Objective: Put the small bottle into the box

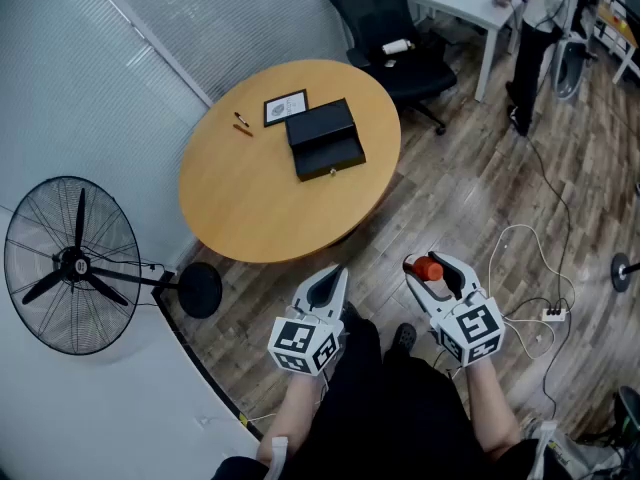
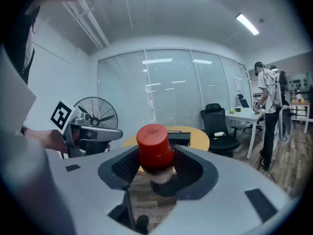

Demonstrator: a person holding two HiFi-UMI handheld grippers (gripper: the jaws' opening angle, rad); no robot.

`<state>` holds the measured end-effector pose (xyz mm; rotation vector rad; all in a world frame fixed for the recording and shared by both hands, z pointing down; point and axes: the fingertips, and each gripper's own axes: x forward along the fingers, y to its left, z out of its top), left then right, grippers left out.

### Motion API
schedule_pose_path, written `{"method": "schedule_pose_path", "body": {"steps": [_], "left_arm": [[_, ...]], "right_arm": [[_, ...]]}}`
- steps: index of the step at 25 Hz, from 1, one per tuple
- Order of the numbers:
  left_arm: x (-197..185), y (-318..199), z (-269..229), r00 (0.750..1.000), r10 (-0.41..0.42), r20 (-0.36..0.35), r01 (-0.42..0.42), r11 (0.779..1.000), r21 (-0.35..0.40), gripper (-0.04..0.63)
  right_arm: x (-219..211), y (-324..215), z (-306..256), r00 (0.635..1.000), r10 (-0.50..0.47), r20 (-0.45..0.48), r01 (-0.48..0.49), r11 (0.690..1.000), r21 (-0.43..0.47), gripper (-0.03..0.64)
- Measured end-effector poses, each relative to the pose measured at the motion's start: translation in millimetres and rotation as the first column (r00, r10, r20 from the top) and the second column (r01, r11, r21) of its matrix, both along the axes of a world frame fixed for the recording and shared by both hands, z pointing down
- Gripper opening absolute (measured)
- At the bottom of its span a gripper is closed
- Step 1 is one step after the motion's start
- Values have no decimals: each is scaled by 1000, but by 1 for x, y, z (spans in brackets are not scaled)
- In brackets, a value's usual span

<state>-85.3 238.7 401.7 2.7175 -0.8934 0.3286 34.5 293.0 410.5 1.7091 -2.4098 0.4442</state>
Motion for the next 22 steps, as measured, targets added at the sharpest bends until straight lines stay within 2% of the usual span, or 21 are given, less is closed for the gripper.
{"method": "schedule_pose_path", "body": {"steps": [13,22], "left_arm": [[4,31,9,1000,6,21,-6,1000,-20,-5],[1,36,10,999,-14,32,15,999,-29,-5]], "right_arm": [[-5,26,1,999,-31,-16,31,1000,-3,224],[-7,30,2,999,-45,27,45,999,-3,225]]}}
